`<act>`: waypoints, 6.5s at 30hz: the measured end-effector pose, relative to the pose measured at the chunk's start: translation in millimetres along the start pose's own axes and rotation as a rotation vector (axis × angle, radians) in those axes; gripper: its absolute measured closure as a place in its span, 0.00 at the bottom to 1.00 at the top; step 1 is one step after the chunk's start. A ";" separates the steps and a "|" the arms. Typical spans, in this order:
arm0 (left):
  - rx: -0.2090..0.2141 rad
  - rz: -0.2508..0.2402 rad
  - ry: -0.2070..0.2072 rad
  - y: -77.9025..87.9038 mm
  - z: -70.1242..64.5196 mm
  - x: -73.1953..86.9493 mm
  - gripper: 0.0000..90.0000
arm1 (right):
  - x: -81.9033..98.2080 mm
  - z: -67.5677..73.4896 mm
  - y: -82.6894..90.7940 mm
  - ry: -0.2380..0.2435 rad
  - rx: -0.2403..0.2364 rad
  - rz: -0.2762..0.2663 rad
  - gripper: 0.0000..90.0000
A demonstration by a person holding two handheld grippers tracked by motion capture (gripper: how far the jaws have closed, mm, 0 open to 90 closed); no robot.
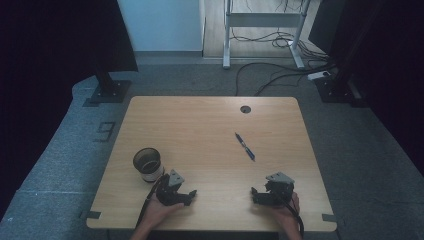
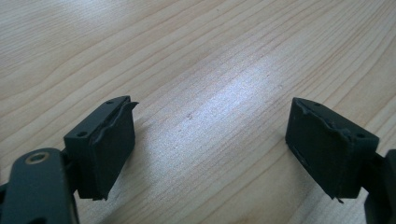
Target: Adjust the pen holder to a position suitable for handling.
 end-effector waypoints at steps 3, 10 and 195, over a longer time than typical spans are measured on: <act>0.014 -0.009 0.004 2.4 0.1 -1.0 0.18 | -0.4 -0.5 -0.2 -0.002 0.000 -0.001 0.01; 0.017 -0.049 0.011 13.4 1.9 -4.2 0.19 | -0.5 -0.8 -0.1 -0.001 -0.002 0.001 0.01; -0.070 -0.233 0.148 52.6 41.0 -76.6 0.12 | -1.6 -5.6 1.4 -0.043 0.030 -0.020 0.10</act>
Point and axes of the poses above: each handheld gripper's, and its own axes: y roughly backward along the jaws, x roughly out of its underside, z roughly to its left, the point moved 6 cm from there along -y, roughly forward along the jaws, and after that the axes turned 12 degrees about z, right-handed, at the moved point
